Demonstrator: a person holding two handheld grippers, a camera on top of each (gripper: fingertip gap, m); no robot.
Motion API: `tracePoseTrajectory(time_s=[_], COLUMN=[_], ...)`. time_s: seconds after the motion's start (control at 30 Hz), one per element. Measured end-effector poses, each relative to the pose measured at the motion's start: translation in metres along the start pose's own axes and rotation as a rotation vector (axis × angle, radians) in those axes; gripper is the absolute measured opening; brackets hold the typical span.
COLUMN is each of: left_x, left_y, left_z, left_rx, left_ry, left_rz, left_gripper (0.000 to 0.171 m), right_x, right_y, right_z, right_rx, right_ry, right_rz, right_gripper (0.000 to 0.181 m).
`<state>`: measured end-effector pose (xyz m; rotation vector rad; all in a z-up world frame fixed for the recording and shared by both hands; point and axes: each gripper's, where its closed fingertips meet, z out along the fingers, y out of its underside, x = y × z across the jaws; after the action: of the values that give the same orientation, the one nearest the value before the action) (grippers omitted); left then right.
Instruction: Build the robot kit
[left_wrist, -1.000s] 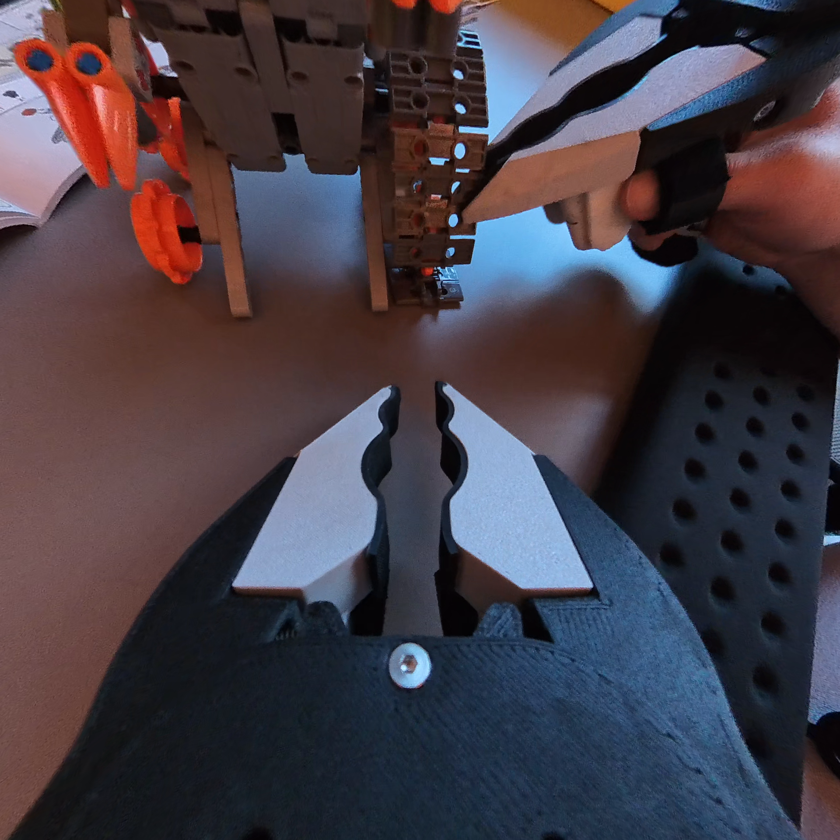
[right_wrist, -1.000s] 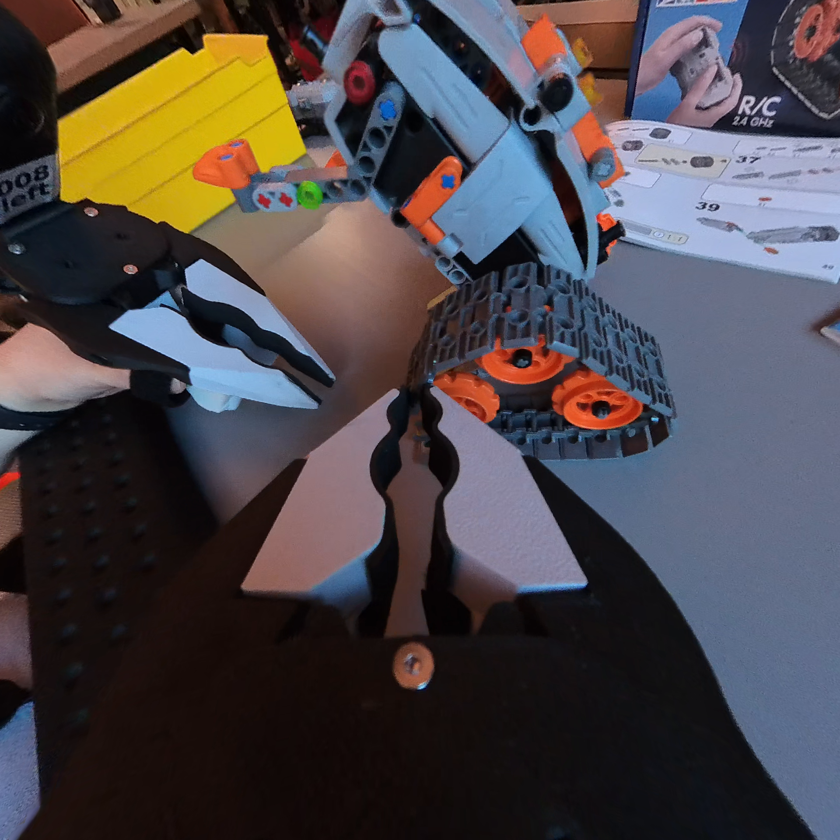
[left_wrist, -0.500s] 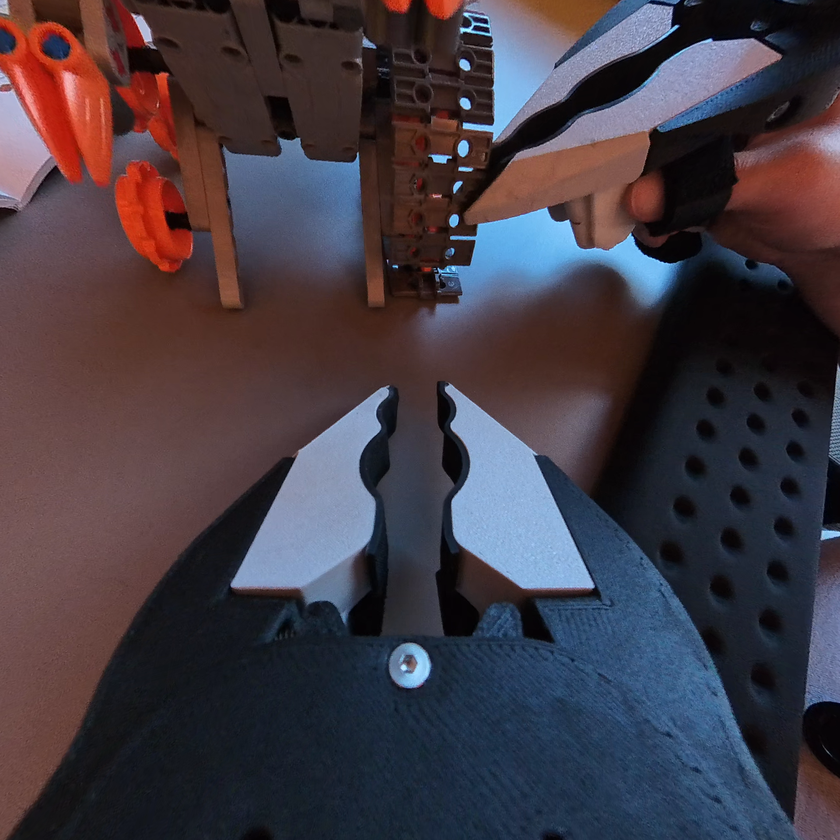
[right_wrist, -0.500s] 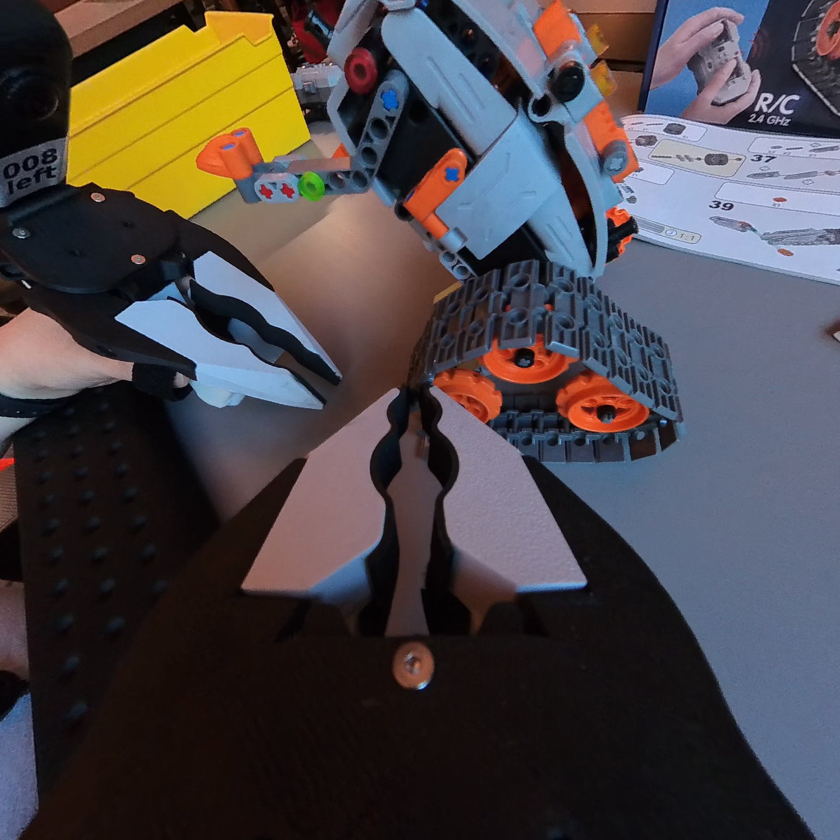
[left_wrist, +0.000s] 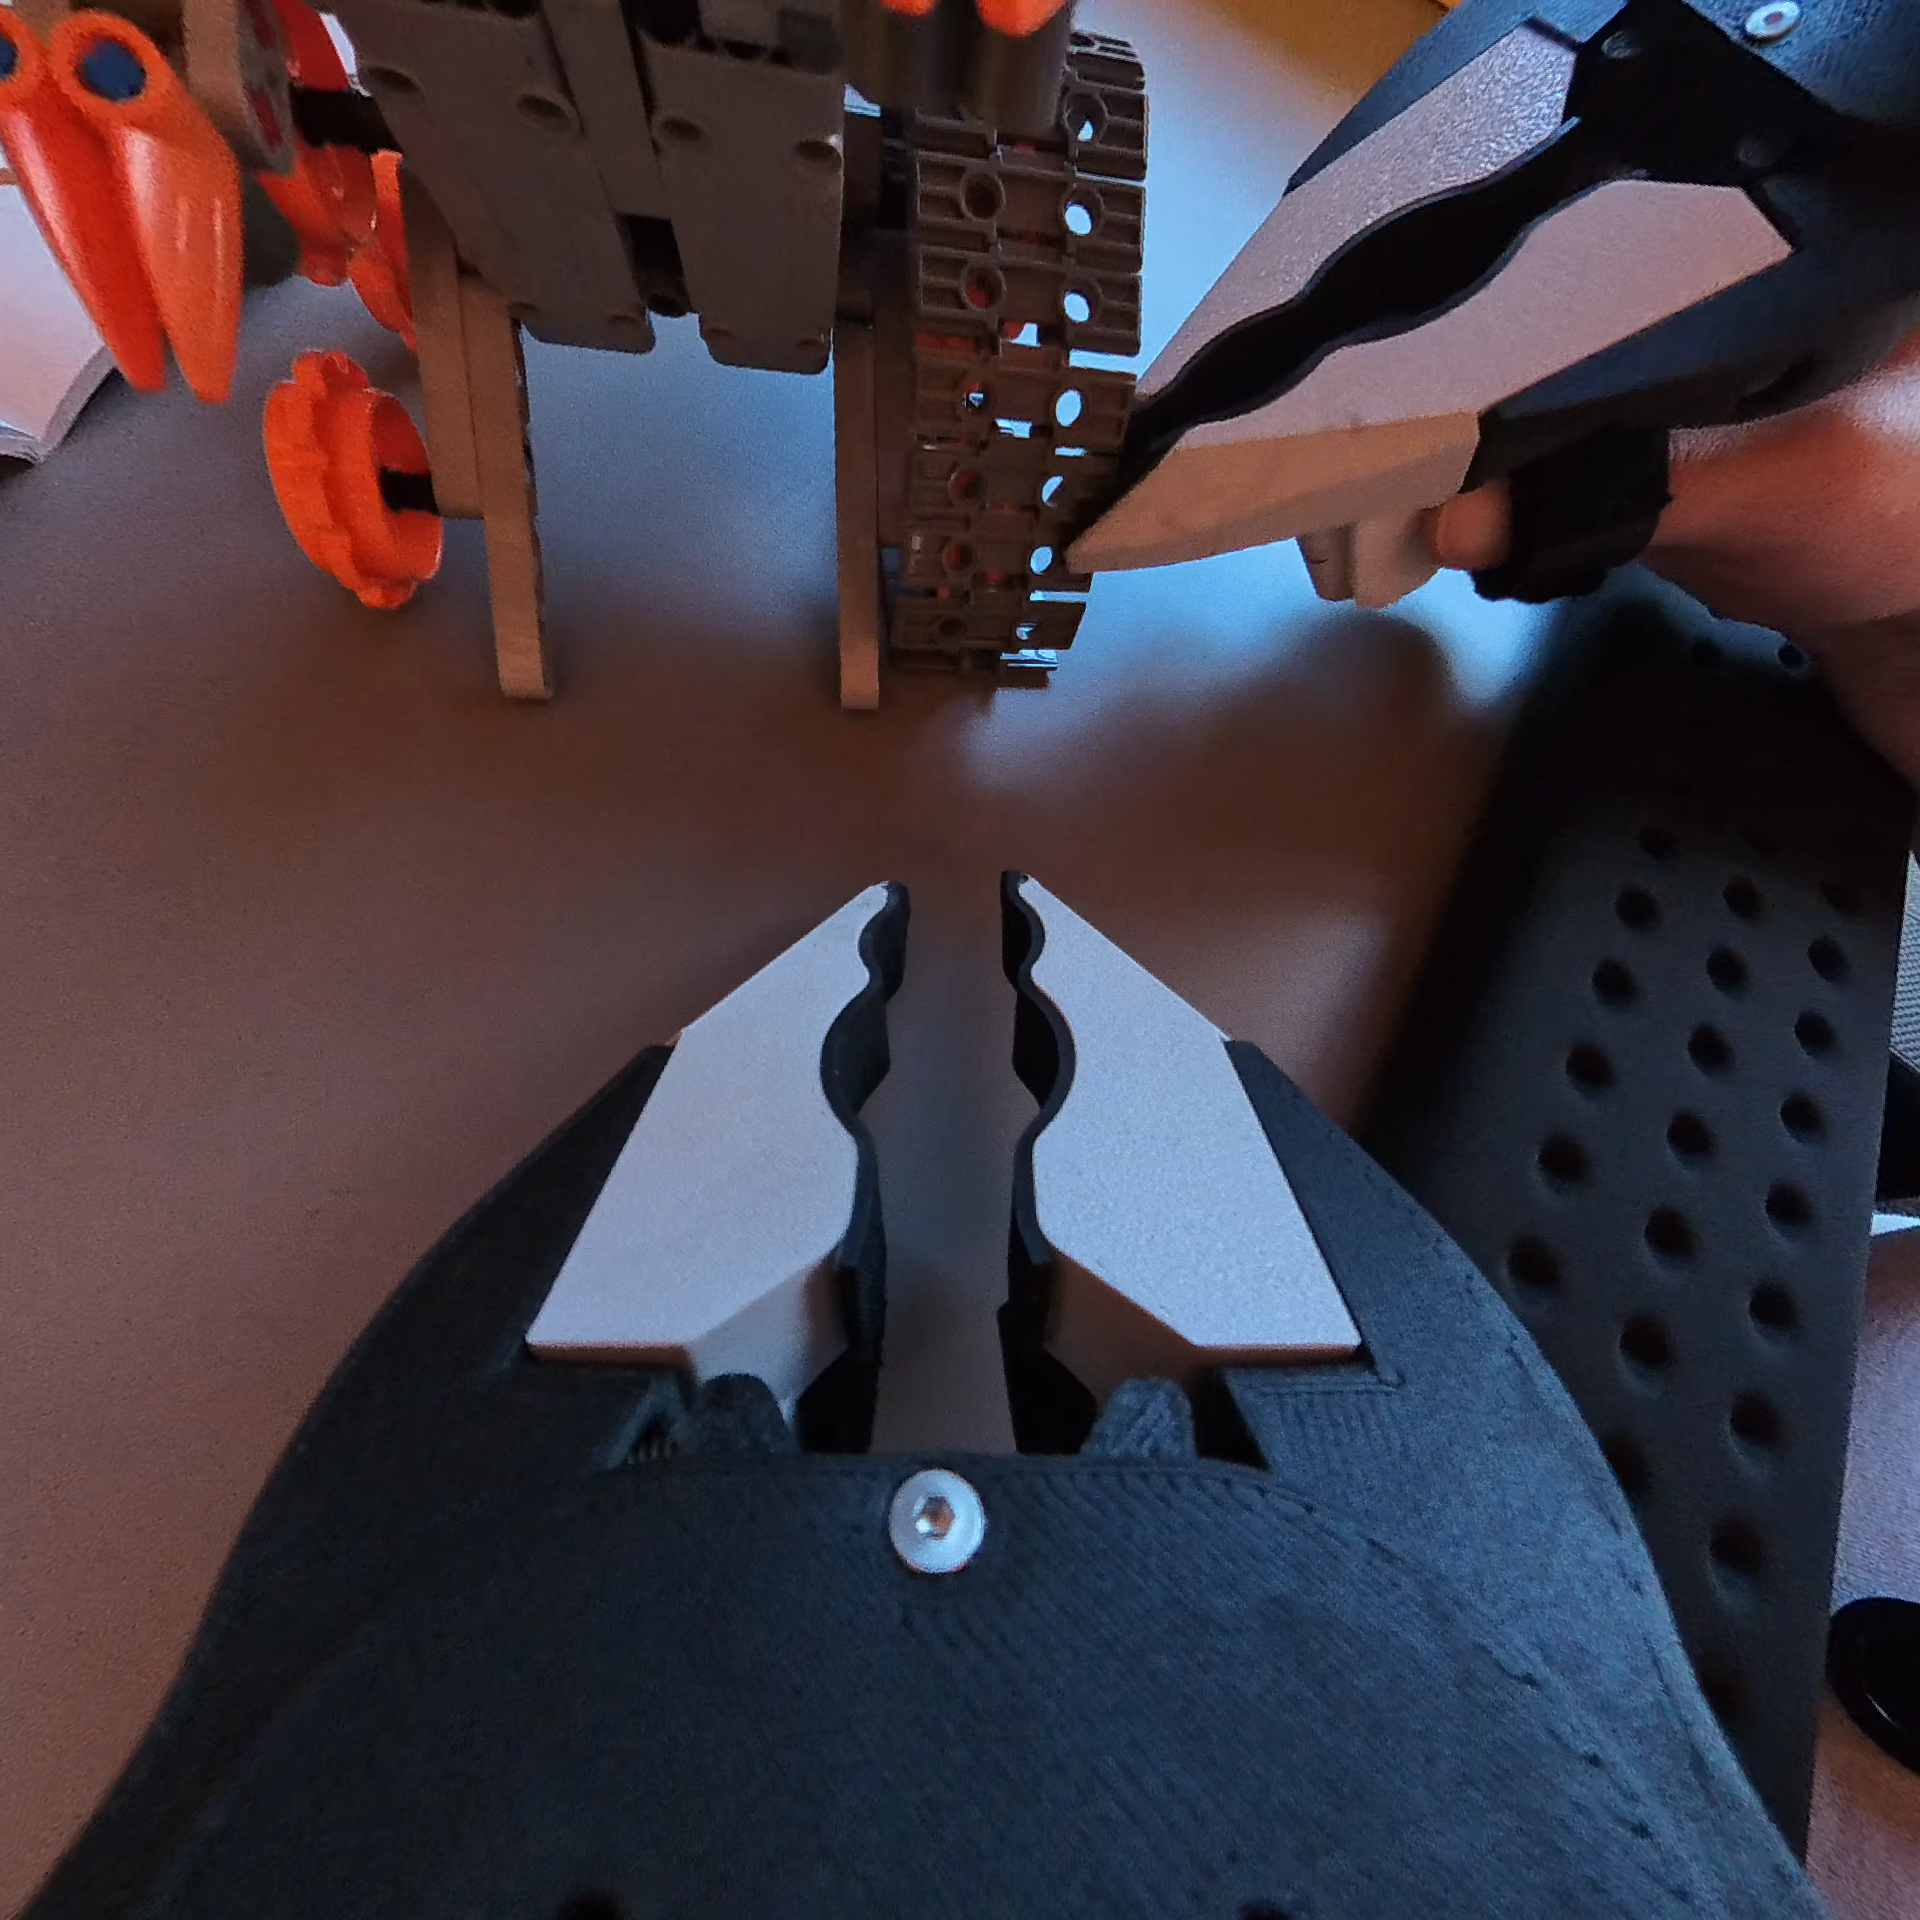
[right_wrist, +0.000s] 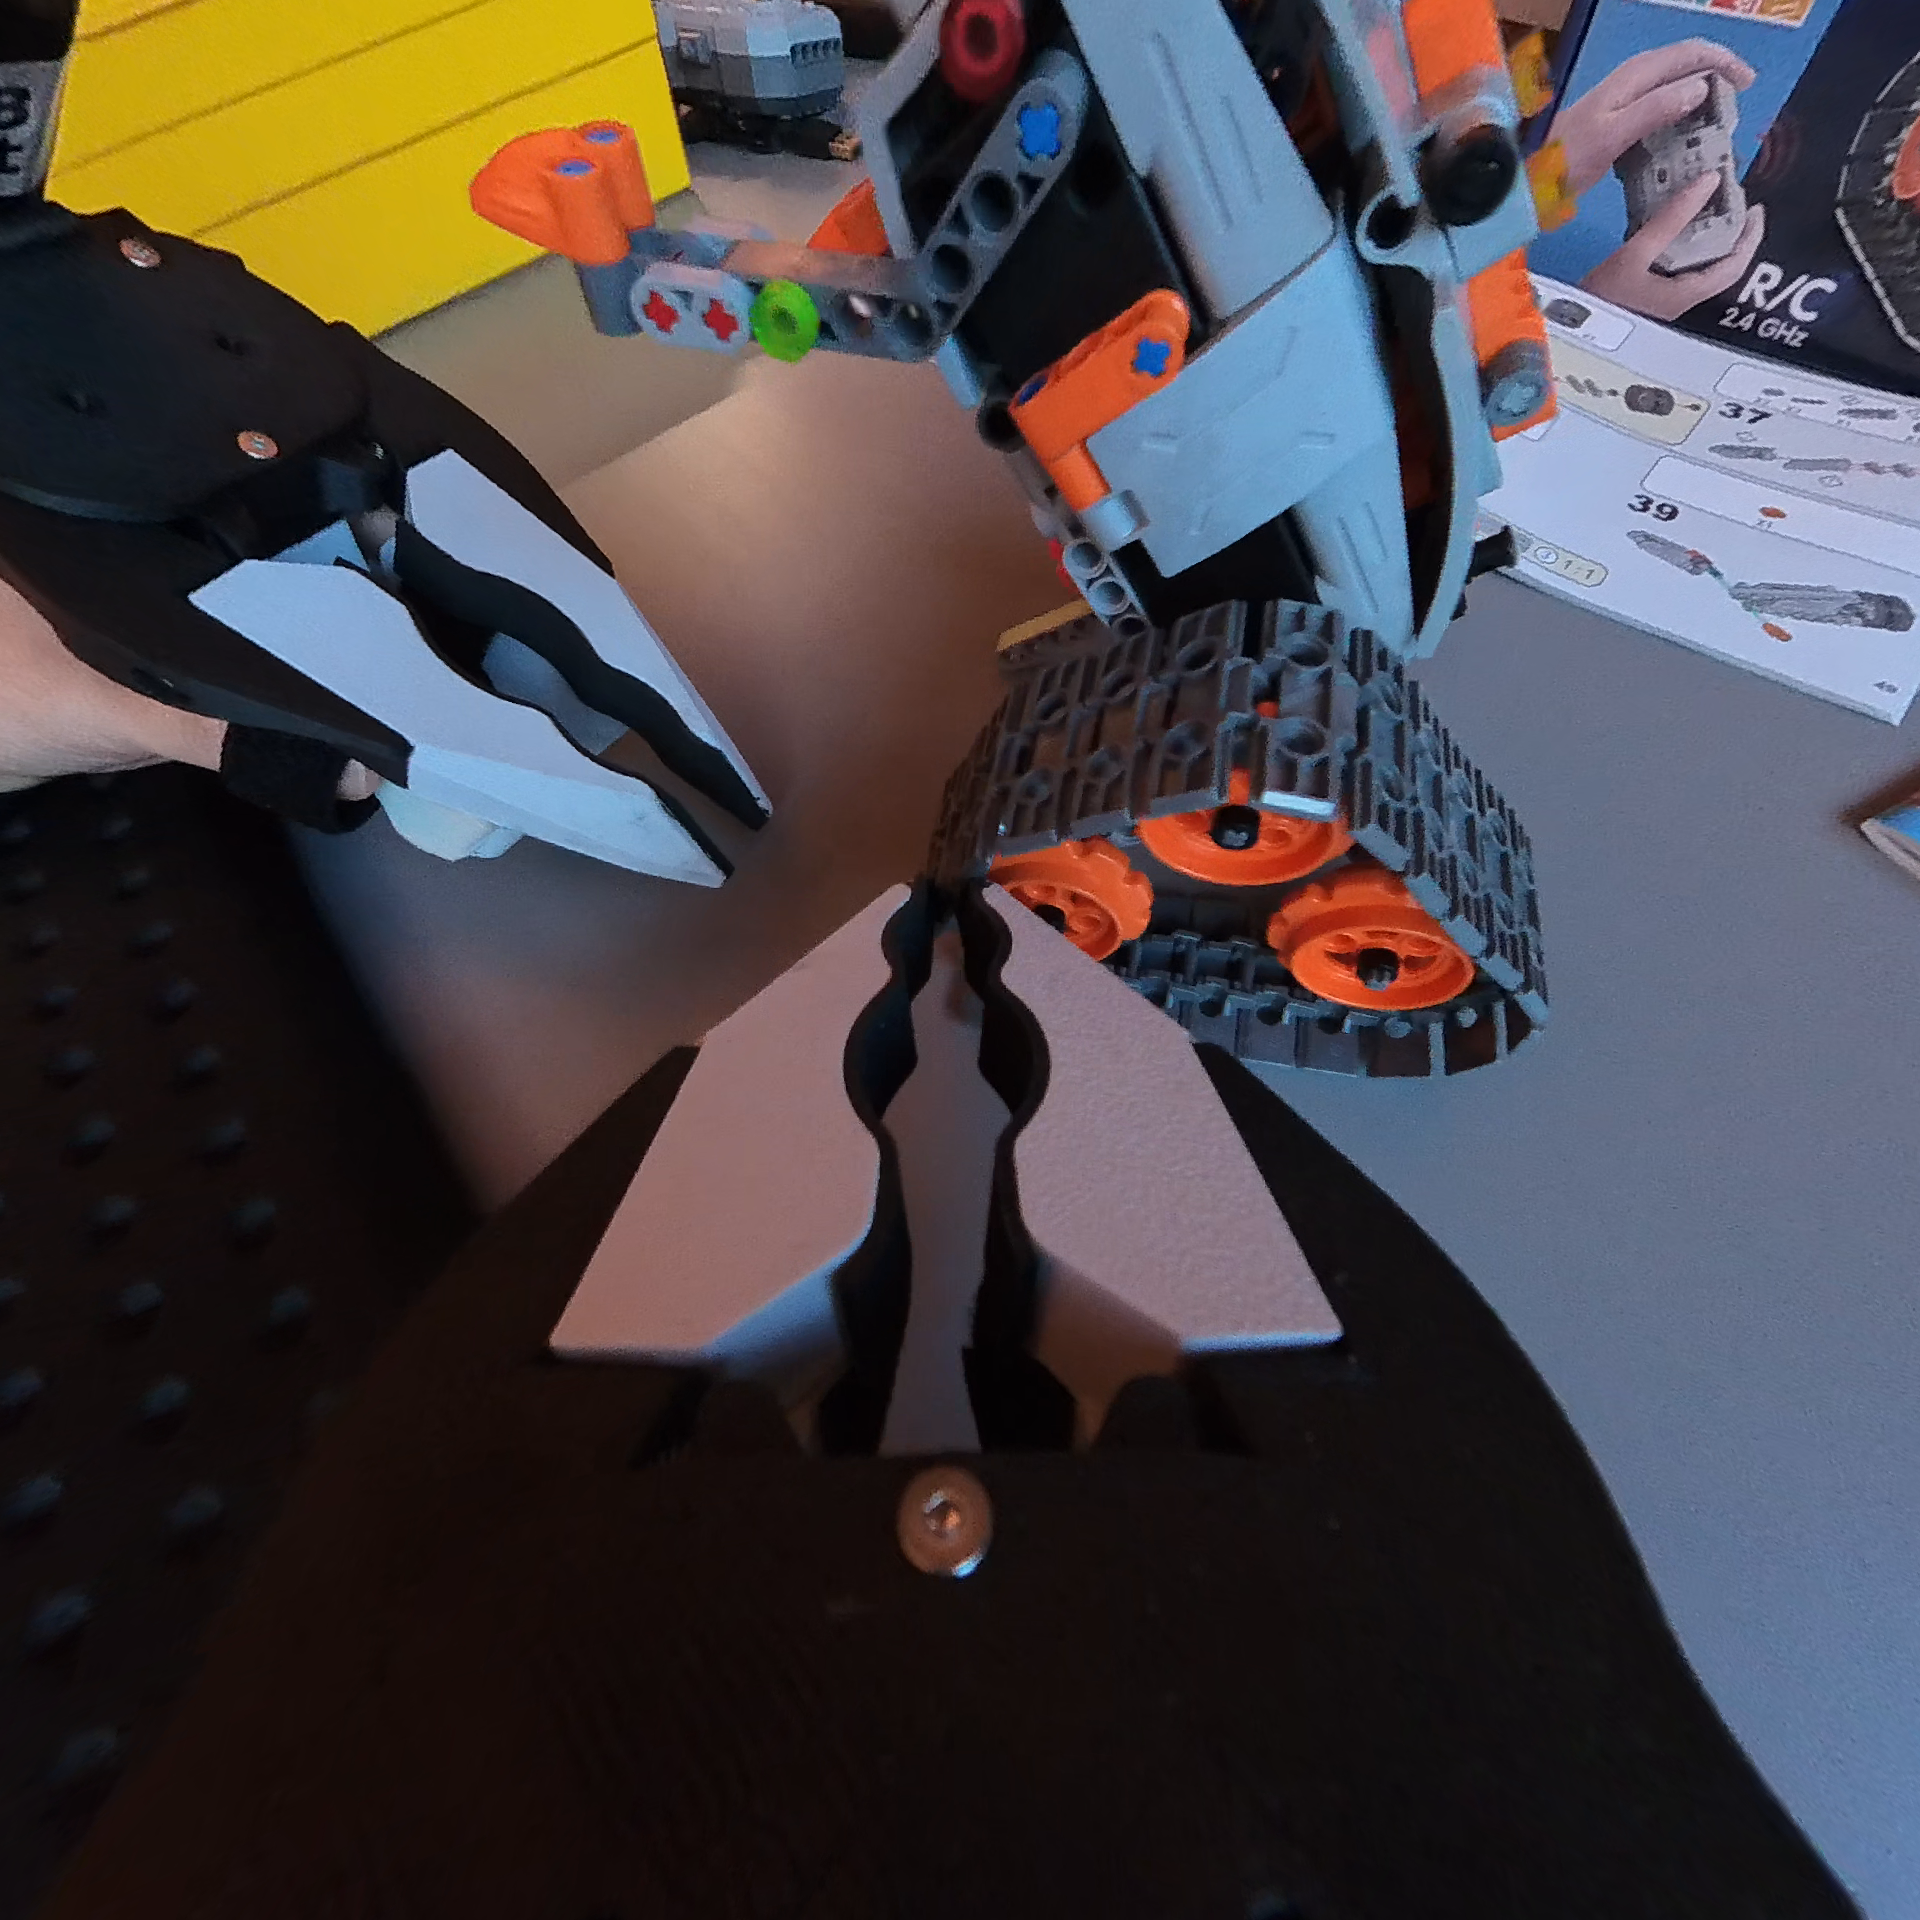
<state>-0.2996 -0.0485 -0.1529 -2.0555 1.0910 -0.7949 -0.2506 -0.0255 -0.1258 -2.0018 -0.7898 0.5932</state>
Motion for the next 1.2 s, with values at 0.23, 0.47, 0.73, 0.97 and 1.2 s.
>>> tracePoseTrajectory(time_s=[0.23, 0.47, 0.73, 0.97, 1.2], left_x=[-0.001, 0.014, 0.022, 0.014, 0.012], left_y=[-0.003, -0.034, -0.048, -0.048, -0.056], left_z=[0.002, 0.003, 0.011, 0.025, 0.041], left_rx=[0.011, 0.151, 0.171, 0.092, 0.061], left_ry=[-0.011, -0.045, -0.146, -0.284, -0.329], left_rz=[-0.002, -0.032, 0.018, 0.065, -0.021], left_gripper=[0.023, 0.048, 0.045, 0.055, 0.054], right_x=[0.000, 0.000, 0.006, 0.083, 0.095], right_y=[-0.002, -0.002, 0.004, 0.022, 0.018], right_z=[-0.002, -0.002, -0.027, -0.068, -0.038], right_rx=[0.002, 0.002, 0.004, -0.056, -0.068], right_ry=[0.081, 0.090, -0.008, -0.057, -0.401], right_rz=[-0.177, -0.210, -0.234, -0.313, -0.315], right_gripper=[0.006, 0.007, 0.021, 0.026, 0.030])
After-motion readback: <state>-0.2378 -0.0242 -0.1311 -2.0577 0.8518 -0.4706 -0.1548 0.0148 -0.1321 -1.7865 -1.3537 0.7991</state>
